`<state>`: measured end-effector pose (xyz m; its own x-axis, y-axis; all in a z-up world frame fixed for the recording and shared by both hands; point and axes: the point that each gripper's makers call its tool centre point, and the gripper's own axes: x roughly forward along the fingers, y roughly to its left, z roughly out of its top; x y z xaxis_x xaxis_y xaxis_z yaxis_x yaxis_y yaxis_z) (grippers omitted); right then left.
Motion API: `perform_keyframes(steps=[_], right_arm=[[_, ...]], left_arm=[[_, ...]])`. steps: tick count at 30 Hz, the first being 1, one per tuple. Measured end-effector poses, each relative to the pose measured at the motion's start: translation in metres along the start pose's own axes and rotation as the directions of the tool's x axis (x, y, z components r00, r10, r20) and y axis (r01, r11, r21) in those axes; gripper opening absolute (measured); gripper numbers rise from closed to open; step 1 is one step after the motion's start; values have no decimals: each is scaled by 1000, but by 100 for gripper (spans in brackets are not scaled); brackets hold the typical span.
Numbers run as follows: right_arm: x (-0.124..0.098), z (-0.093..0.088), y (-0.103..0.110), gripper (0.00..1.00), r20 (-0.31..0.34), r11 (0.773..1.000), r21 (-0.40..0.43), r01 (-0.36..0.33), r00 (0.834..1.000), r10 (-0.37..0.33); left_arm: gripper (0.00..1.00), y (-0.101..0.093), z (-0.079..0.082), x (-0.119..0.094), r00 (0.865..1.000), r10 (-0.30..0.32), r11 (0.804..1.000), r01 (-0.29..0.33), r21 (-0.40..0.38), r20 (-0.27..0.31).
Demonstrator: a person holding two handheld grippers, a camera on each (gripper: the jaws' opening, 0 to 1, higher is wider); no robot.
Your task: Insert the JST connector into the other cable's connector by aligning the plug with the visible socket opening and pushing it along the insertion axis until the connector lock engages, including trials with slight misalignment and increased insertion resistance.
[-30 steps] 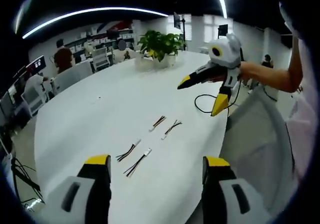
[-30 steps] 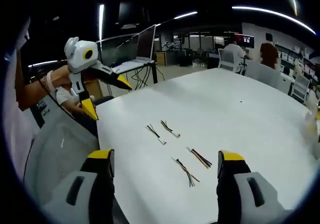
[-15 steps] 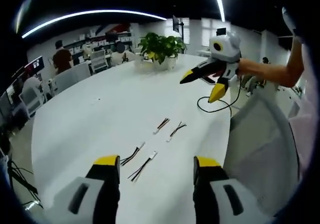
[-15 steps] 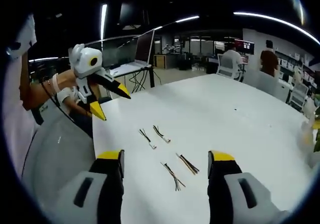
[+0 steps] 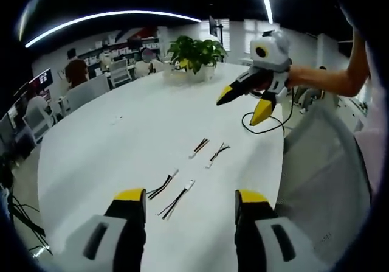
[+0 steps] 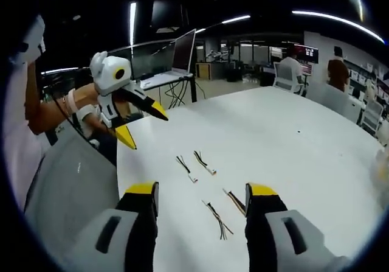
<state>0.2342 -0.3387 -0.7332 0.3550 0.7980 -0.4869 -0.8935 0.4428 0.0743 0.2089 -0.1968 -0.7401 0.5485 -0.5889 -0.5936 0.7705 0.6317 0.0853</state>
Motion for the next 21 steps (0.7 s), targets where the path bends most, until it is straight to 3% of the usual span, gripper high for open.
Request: perform_keyframes(steps=[3, 7, 11, 13, 16, 21], right_arm=[[7, -11, -3, 54, -35, 1000, 9, -4, 999, 4], [12, -22, -7, 55, -48, 1000, 27, -9, 999, 10], [15, -29, -17, 48, -51, 999, 46, 16, 999, -14], [16, -30, -17, 48, -57, 999, 42, 16, 998, -14], [17, -29, -17, 47, -67, 1000, 26, 12, 998, -10], [21, -20, -17, 47, -72, 1000, 1, 4, 997, -4]], left_arm=[[54, 1, -5, 4, 1000, -4, 1000, 4, 7, -17], [54, -3, -2, 9, 1000, -30, 1000, 30, -1, 2], [53, 5, -10, 18, 998, 4, 999, -2, 37, -64], [52, 9, -7, 20, 998, 20, 999, -18, 44, -56], [42, 10, 1, 22, 1000, 5, 1000, -5, 24, -27], [43, 13, 7, 26, 1000, 4, 999, -3, 37, -16]])
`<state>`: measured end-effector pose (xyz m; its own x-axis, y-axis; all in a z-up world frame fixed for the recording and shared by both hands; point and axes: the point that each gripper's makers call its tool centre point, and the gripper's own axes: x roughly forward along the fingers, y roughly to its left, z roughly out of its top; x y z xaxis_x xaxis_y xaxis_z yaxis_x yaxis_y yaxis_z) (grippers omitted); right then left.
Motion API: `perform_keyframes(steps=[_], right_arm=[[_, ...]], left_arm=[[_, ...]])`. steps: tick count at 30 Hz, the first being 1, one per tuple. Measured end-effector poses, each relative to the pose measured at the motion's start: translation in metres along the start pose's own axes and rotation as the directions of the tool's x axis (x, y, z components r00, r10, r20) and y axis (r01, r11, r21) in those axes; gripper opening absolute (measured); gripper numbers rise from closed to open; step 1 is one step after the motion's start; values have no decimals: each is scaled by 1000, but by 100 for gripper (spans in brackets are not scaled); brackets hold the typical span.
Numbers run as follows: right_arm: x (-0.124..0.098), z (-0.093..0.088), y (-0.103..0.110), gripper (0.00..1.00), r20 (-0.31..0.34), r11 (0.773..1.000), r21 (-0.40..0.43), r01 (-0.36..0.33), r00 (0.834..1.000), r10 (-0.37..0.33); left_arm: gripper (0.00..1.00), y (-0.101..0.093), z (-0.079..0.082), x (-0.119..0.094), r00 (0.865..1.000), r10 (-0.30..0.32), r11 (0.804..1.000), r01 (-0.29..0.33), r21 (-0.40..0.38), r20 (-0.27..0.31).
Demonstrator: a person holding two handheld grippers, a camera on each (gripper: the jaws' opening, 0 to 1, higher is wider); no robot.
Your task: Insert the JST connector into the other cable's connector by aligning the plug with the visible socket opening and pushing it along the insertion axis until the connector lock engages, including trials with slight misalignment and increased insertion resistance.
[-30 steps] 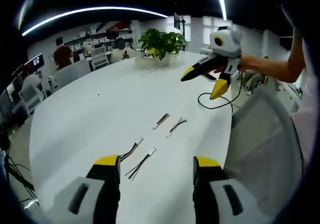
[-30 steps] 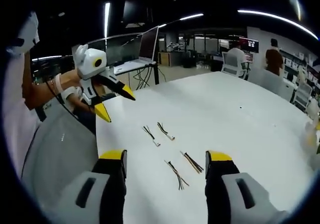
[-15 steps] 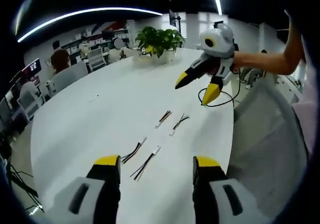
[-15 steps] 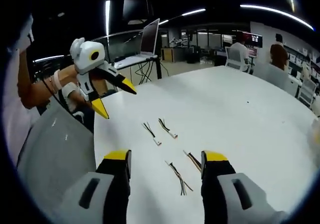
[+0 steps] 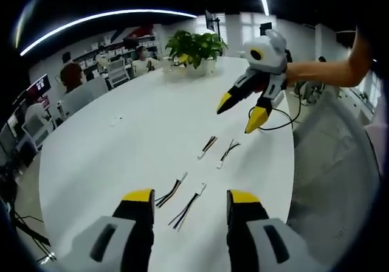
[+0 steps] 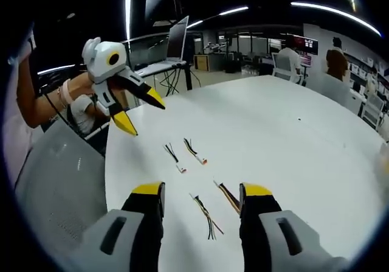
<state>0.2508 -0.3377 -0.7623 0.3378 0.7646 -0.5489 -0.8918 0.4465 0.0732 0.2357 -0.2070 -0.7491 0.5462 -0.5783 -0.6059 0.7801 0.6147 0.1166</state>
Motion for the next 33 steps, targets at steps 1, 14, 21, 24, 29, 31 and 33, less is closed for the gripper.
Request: perform_keyframes(steps=[1, 14, 21, 24, 29, 31, 33], right_arm=[[1, 1, 0, 47, -2, 1000, -8, -1, 1000, 1], [16, 5, -3, 39, -32, 999, -49, -13, 999, 12], [23, -2, -13, 34, -54, 997, -77, 13, 998, -17], [25, -5, -17, 31, -70, 995, -93, 21, 997, -27], [32, -4, -21, 26, -76, 994, -106, 8, 997, -16], [35, -5, -22, 29, -86, 994, -110, 7, 996, -17], [38, -8, -21, 29, -108, 992, -128, -8, 994, -6]], left_arm=[[43, 2, 1, 1, 1000, 2, 1000, -2, 6, 4], [40, 22, 1, 19, 999, -11, 998, 14, -58, 48], [40, 16, 2, 29, 996, -64, 997, 67, -49, 66], [40, 14, 8, 32, 992, -82, 996, 86, -36, 93], [38, 19, 5, 39, 992, -88, 995, 91, -32, 87], [38, 21, 2, 42, 993, -87, 995, 91, -46, 86], [36, 21, -1, 46, 991, -96, 993, 102, -54, 89]])
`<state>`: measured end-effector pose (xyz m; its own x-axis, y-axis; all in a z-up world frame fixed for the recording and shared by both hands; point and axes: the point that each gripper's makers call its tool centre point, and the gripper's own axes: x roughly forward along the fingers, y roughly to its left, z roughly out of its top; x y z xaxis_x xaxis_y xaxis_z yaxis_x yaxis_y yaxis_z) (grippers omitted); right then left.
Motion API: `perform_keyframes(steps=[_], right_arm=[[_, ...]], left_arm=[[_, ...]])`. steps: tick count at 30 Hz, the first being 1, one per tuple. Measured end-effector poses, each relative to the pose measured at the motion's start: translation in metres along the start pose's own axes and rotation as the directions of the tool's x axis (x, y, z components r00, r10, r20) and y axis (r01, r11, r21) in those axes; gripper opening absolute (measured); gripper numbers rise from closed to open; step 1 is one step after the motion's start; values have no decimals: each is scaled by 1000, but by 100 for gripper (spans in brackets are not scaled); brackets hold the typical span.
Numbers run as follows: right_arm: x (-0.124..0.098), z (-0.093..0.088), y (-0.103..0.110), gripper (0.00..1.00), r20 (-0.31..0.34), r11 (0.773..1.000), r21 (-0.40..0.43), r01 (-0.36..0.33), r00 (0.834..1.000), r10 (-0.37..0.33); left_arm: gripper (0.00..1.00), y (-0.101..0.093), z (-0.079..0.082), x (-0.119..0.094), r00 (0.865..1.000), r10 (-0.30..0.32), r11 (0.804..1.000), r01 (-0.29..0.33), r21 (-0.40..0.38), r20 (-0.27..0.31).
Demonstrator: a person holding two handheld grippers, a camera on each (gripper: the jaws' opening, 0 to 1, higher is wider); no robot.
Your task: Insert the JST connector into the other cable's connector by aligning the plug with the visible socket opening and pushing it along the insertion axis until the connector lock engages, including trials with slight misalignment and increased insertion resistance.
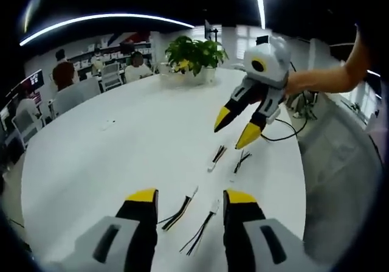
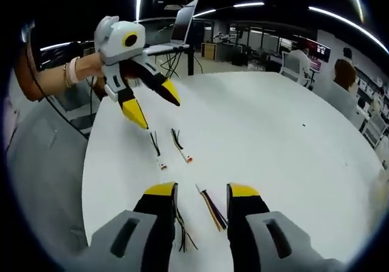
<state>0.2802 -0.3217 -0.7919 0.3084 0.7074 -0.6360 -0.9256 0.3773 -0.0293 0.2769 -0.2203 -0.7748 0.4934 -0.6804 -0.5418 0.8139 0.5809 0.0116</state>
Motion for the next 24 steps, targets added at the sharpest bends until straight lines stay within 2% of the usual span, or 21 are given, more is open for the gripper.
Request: perform_keyframes(steps=[5, 8, 14, 24], right_arm=[[8, -4, 1, 24, -24, 999, -26, -22, 999, 21], [14, -7, -1, 28, -39, 999, -23, -26, 999, 25], [22, -13, -2, 22, -54, 998, -40, -46, 998, 44], [28, -23, -8, 19, -61, 998, -22, -63, 996, 62]], left_arm=[[27, 8, -8, 8, 1000, -6, 1000, 6, 13, -9], [26, 7, -10, 12, 1000, -18, 1000, 18, 9, -9], [25, 6, -12, 22, 999, -34, 999, 34, 9, -21], [25, 10, -18, 37, 998, -50, 999, 50, 7, -42]])
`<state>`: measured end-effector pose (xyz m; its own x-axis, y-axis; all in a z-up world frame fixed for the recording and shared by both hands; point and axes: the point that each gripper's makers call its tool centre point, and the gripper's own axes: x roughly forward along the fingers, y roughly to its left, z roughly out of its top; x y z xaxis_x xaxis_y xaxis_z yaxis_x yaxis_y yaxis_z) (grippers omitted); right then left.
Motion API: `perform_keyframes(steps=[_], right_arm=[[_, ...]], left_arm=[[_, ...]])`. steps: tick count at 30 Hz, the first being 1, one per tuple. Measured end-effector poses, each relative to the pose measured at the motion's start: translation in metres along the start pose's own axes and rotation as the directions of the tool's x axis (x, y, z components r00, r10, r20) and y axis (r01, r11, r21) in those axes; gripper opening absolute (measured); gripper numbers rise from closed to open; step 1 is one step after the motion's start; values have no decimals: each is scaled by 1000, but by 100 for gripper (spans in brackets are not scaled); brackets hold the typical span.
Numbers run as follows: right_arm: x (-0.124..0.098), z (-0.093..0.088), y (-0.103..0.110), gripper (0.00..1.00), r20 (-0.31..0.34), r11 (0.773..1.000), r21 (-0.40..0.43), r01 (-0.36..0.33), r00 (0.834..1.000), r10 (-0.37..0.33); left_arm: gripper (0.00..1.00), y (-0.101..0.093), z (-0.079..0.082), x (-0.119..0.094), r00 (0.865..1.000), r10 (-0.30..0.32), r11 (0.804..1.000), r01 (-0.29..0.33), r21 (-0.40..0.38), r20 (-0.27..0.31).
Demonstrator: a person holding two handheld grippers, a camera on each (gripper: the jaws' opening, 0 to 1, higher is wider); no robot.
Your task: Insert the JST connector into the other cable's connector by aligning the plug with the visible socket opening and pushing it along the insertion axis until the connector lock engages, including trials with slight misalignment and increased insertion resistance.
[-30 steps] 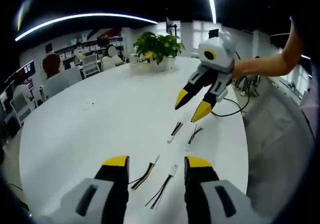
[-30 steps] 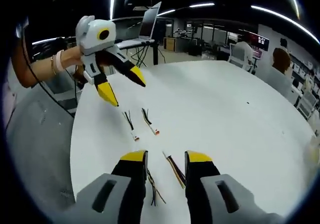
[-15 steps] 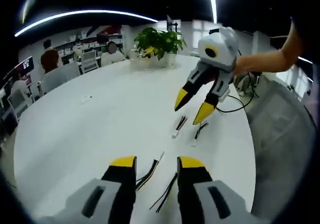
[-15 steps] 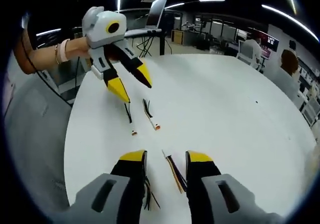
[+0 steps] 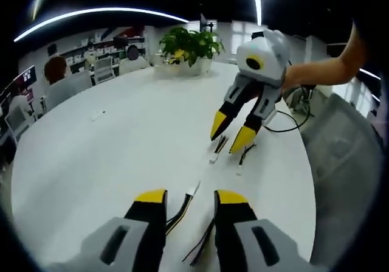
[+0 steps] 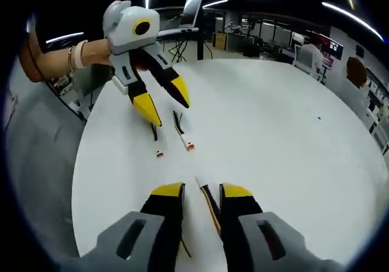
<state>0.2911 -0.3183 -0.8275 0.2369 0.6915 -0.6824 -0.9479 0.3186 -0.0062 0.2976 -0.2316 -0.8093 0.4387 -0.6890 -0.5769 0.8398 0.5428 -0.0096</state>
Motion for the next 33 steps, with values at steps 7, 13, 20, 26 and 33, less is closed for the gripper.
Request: perform_keyframes(steps=[7, 13, 20, 26, 33], right_arm=[[3, -4, -4, 16, -6, 1000, 1, -10, 1000, 10], [6, -7, -4, 15, -14, 1000, 0, -13, 1000, 13], [10, -8, -3, 11, -19, 1000, -15, -24, 1000, 23], [15, -8, -4, 11, -27, 999, -34, -38, 999, 37], [19, -10, -5, 10, -48, 998, -50, -44, 998, 42]], left_arm=[[24, 2, -6, 13, 1000, -15, 1000, 15, -5, -23], [22, 1, -8, 17, 999, -36, 999, 36, -11, -24], [21, -2, -11, 21, 998, -46, 999, 45, -17, -32], [18, -1, -17, 26, 998, -46, 999, 45, -14, -51], [17, -3, -21, 29, 996, -54, 999, 53, -6, -70]])
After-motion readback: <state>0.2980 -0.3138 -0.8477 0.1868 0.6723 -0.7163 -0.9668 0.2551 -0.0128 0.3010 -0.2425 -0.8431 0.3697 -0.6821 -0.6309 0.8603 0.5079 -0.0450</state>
